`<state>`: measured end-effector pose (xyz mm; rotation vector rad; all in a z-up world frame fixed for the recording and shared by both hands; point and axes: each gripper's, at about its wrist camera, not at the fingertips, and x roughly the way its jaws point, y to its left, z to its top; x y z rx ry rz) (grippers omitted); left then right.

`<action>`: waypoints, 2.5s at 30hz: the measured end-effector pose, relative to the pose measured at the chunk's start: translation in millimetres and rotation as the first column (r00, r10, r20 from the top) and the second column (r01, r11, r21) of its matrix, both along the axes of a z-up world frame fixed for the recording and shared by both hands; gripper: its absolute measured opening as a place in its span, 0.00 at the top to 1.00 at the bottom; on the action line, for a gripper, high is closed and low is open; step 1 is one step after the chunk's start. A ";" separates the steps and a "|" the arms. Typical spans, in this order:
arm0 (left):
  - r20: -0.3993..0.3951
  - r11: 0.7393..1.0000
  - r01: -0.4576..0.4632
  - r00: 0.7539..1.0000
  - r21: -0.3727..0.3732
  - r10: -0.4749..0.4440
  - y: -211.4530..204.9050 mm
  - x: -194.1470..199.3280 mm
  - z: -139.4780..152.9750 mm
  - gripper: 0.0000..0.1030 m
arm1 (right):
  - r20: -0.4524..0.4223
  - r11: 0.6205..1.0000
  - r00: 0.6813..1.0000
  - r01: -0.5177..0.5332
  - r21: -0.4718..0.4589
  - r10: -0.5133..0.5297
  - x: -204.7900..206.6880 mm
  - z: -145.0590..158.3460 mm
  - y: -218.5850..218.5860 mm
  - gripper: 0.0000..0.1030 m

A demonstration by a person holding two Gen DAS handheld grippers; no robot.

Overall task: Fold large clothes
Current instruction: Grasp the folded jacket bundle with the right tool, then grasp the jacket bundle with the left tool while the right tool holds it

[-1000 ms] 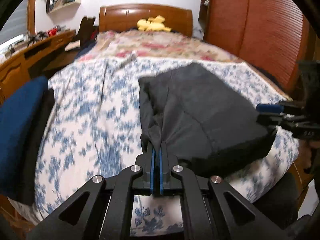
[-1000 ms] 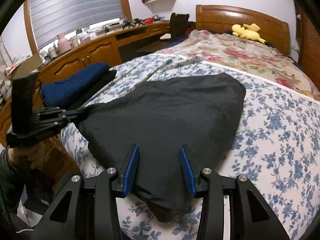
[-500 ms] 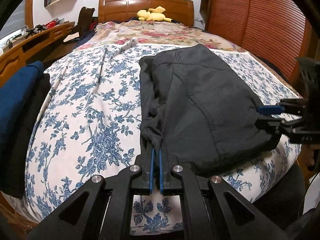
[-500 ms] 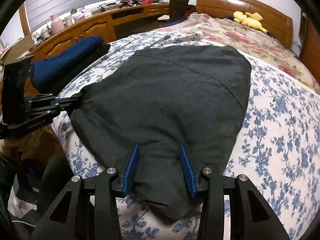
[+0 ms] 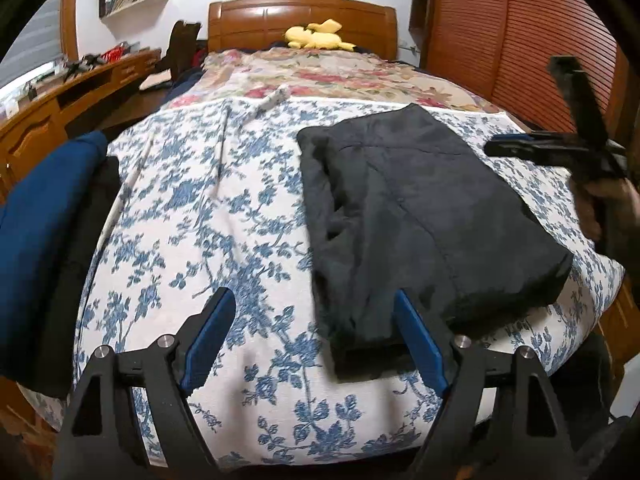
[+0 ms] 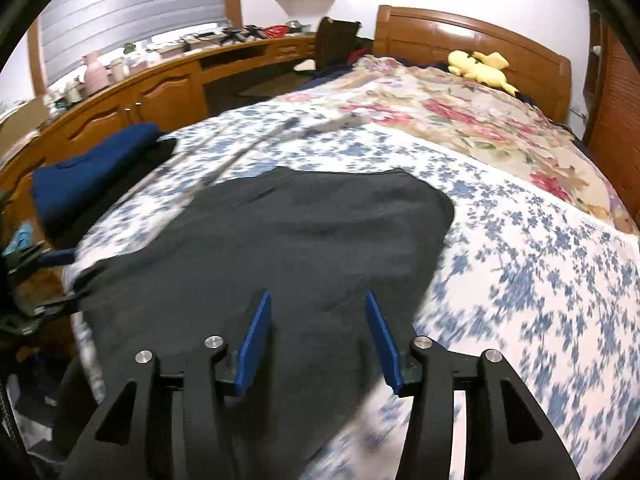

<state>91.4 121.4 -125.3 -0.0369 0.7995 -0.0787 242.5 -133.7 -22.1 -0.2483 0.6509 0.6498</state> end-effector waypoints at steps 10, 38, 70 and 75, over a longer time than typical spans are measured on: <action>-0.028 1.000 -0.028 0.999 -0.014 0.028 12.7 0.4 -9.3 0.20 | -0.140 0.993 0.983 0.118 0.006 -0.116 113.4 -31.3 16.0 0.20; -0.072 0.999 -0.016 0.997 -0.033 0.014 2.9 14.1 -26.3 0.21 | -0.292 0.978 0.947 0.175 0.111 -0.136 82.7 -57.1 -38.4 0.65; -0.110 0.987 0.010 0.994 -0.161 -0.028 -10.7 49.1 -47.8 0.53 | -0.337 0.933 0.904 0.327 0.147 -0.263 59.2 -68.8 -70.8 0.37; -0.108 0.984 0.017 0.993 -0.176 -0.036 -10.7 46.1 -46.6 0.70 | -0.346 0.930 0.900 0.334 0.154 -0.266 59.3 -69.3 -71.6 0.37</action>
